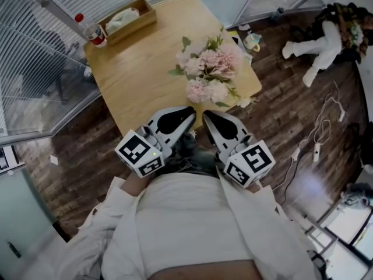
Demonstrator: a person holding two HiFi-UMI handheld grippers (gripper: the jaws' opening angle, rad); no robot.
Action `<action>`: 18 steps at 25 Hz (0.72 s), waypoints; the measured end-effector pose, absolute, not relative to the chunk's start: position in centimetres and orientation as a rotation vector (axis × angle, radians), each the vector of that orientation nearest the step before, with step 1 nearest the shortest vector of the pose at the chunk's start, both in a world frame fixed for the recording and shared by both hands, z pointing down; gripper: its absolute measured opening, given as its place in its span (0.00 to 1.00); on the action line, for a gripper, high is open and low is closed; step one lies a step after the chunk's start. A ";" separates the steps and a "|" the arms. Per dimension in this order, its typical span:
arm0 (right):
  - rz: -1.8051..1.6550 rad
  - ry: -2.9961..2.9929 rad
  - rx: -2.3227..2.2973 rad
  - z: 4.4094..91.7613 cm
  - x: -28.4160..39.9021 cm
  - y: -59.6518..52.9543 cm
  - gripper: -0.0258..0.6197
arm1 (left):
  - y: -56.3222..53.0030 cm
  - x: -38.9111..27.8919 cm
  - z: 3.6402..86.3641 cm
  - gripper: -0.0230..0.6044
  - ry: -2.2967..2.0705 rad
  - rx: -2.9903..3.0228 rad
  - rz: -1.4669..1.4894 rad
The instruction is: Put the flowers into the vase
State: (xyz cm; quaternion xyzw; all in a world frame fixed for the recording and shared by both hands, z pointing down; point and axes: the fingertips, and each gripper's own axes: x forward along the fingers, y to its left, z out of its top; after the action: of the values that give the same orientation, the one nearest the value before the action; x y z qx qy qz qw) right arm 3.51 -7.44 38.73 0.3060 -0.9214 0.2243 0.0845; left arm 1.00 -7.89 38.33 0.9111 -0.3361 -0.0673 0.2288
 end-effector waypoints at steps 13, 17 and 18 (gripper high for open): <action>0.591 -2.765 0.856 38.4 2.6 -7.2 0.06 | -8.0 1.2 38.7 0.05 -0.907 2.490 -0.110; 0.587 -2.753 0.875 38.3 2.9 -7.3 0.06 | -8.0 1.7 38.9 0.05 -0.882 2.503 -0.085; 0.586 -2.750 0.880 38.3 2.9 -7.3 0.06 | -8.0 1.8 38.8 0.05 -0.878 2.503 -0.081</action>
State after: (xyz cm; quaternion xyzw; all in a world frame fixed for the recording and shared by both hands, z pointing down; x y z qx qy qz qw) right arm 2.89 -7.32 38.31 0.2972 -0.9289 0.1979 0.0977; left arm 1.76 -8.02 38.82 0.9153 -0.3211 -0.0296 0.2415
